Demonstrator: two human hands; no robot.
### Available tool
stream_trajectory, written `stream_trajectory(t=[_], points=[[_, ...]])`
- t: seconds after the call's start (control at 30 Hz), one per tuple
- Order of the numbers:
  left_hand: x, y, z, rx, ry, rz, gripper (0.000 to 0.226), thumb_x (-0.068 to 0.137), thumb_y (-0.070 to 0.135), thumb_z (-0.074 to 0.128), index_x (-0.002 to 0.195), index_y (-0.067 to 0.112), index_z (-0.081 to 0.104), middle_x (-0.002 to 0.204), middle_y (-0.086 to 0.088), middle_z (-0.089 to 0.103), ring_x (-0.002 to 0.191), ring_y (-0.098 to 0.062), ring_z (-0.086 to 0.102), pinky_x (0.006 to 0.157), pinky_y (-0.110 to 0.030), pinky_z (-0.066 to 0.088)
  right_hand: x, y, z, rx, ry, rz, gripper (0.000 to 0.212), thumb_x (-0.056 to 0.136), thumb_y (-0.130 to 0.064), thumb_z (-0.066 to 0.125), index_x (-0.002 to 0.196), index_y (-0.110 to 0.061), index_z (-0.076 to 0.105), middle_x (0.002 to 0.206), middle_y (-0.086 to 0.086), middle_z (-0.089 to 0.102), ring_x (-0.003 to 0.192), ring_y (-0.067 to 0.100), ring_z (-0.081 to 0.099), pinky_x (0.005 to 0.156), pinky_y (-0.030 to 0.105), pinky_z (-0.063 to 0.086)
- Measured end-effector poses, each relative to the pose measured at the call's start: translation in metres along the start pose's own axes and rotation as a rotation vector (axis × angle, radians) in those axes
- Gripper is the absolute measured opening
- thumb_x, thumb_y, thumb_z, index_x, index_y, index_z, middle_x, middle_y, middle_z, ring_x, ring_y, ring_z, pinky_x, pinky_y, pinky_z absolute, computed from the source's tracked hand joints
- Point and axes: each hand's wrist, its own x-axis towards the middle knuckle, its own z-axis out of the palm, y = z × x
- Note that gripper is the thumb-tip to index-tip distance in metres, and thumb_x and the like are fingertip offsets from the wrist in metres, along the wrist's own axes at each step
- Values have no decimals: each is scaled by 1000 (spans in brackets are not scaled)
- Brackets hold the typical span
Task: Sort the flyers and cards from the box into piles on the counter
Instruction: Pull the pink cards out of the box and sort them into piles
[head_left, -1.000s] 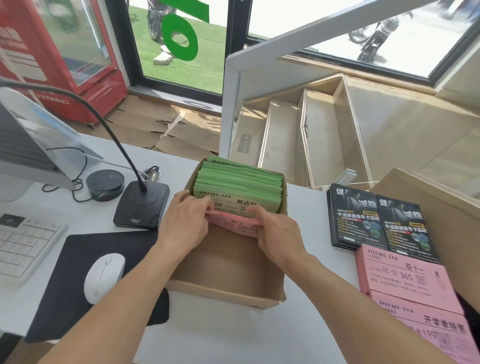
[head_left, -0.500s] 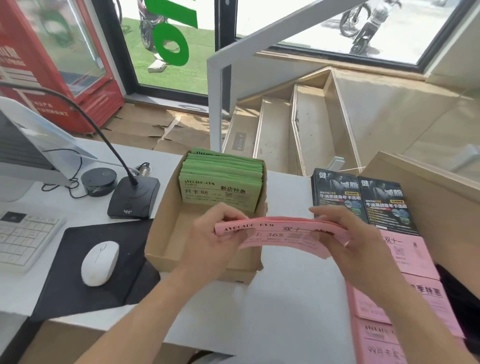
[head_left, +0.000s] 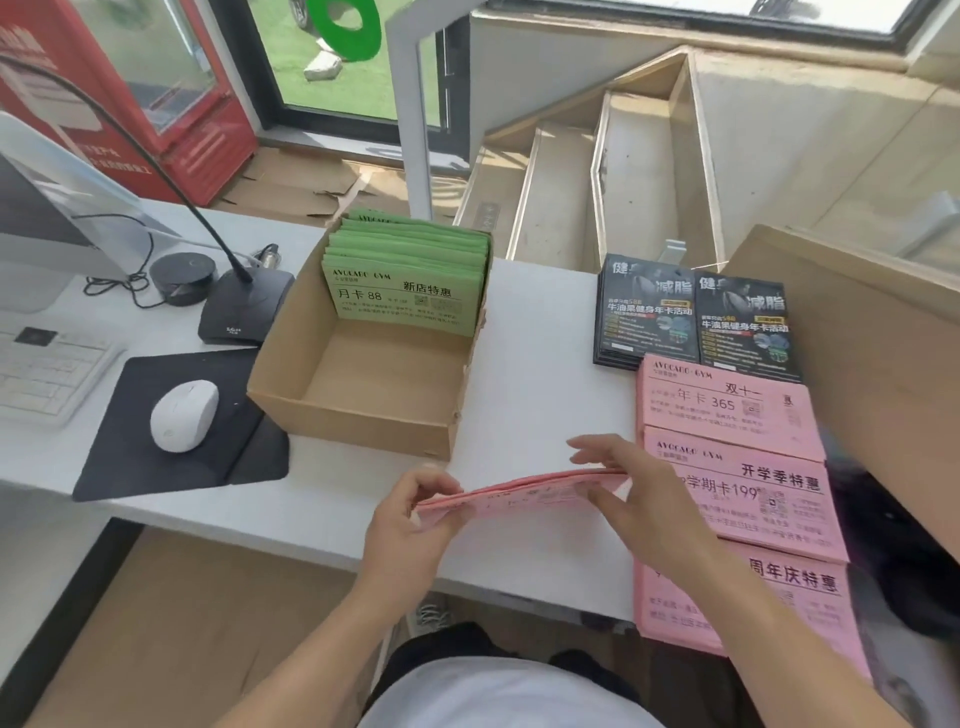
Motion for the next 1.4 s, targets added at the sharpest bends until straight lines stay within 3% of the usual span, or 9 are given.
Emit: stream_trajectory(t=[0.2, 0.37, 0.63, 0.83, 0.97, 1.1, 1.2, 1.3, 1.4], points=[[-7, -6, 18, -31, 41, -32, 42, 84, 12, 80, 117, 33, 62, 100, 10, 72, 99, -5, 65, 85, -17, 49, -2, 16, 8, 97, -46, 59, 52, 97, -7, 61, 130, -45, 49, 106, -16, 64, 102, -7, 57, 80, 10, 42], [-10, -11, 23, -9, 138, -4, 44, 89, 13, 75, 120, 39, 60, 101, 13, 70, 104, -9, 65, 94, -29, 49, -8, 20, 10, 131, -6, 41, 52, 97, -4, 58, 133, -41, 48, 104, -15, 62, 101, -7, 56, 79, 6, 42], [-24, 9, 40, -41, 240, 26, 49, 93, 12, 70, 128, 43, 55, 106, 11, 73, 102, -9, 68, 89, -36, 58, -40, 17, -14, 221, 80, 50, 49, 101, -9, 54, 126, -50, 46, 102, -31, 64, 98, -7, 61, 75, 12, 51], [-41, 28, 98, 38, -88, -9, 74, 89, 11, 76, 140, 50, 38, 98, 10, 74, 90, -3, 70, 67, -17, 56, -98, 52, -65, 207, 235, 195, 57, 98, -16, 61, 129, -58, 40, 117, -30, 57, 107, -9, 56, 68, 12, 52], [-42, 19, 154, 165, -258, -34, 83, 89, 18, 76, 147, 51, 27, 109, 10, 67, 94, -2, 67, 66, -14, 56, -130, 88, -83, 158, 345, 337, 55, 98, -12, 59, 130, -52, 40, 115, -28, 53, 95, -15, 57, 58, 12, 50], [-39, 15, 186, 233, -312, -43, 87, 89, 21, 76, 153, 43, 22, 109, 17, 59, 89, -4, 64, 65, -19, 58, -146, 115, -78, 93, 457, 408, 50, 98, -13, 58, 137, -41, 43, 128, -14, 57, 108, 2, 59, 70, 17, 51], [-39, 10, 193, 249, -256, -1, 88, 88, 22, 77, 154, 41, 22, 123, 18, 54, 92, -5, 63, 64, -16, 55, -149, 127, -67, 0, 528, 436, 41, 98, -26, 58, 137, -34, 47, 130, -11, 53, 106, 2, 55, 73, 15, 45], [-45, 5, 189, 262, -231, 22, 99, 81, 25, 84, 154, 40, 18, 144, 17, 40, 111, -4, 56, 84, -19, 54, -156, 131, -63, -9, 592, 439, 45, 94, -38, 63, 135, -39, 44, 134, -15, 45, 110, 0, 51, 86, 19, 46], [-59, 2, 184, 260, -363, -18, 119, 71, 23, 91, 155, 43, 9, 153, 19, 27, 136, -2, 38, 108, -29, 40, -168, 129, -72, -41, 536, 541, 58, 86, -43, 73, 135, -38, 43, 143, -14, 40, 121, 5, 47, 97, 30, 44]])
